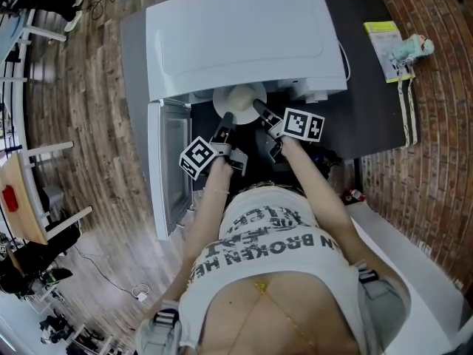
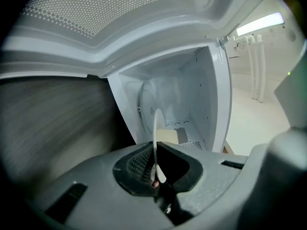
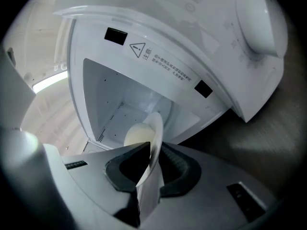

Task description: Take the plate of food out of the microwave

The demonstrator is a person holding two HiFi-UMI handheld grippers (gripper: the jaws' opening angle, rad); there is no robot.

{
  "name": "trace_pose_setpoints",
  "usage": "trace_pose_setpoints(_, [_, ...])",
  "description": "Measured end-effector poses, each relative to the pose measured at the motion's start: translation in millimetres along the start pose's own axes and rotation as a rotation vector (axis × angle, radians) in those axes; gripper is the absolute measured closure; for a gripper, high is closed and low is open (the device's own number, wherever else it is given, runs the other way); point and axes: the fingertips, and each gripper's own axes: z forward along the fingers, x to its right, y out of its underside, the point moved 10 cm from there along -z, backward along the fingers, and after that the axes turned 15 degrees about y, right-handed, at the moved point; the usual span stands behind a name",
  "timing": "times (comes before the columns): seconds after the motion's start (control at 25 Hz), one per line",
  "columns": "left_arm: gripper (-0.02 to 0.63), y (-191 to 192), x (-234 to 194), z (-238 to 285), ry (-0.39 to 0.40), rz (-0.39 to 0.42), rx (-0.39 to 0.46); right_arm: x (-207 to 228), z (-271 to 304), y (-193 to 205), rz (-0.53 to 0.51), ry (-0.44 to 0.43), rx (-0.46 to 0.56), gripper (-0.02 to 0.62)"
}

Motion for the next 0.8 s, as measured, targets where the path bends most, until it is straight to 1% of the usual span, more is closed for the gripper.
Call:
trace_pose_setpoints(0.36, [0.589,16,13,-10,0.016,0.025,0.024,-1,-19,4,-0.012,-0.019,0.003,0.541])
trace_pose_setpoints(0.6, [0.589,27,23,-9,0.016,0.039,0.047,1,-28,-3,-0.019,-0.031,-0.007,0.541])
trace_pose_setpoints(0.8, [0.589,53,25,-12,0.027,0.063,0.077,14,-45,-3,-0.048,-0.053,-0.017,0.541])
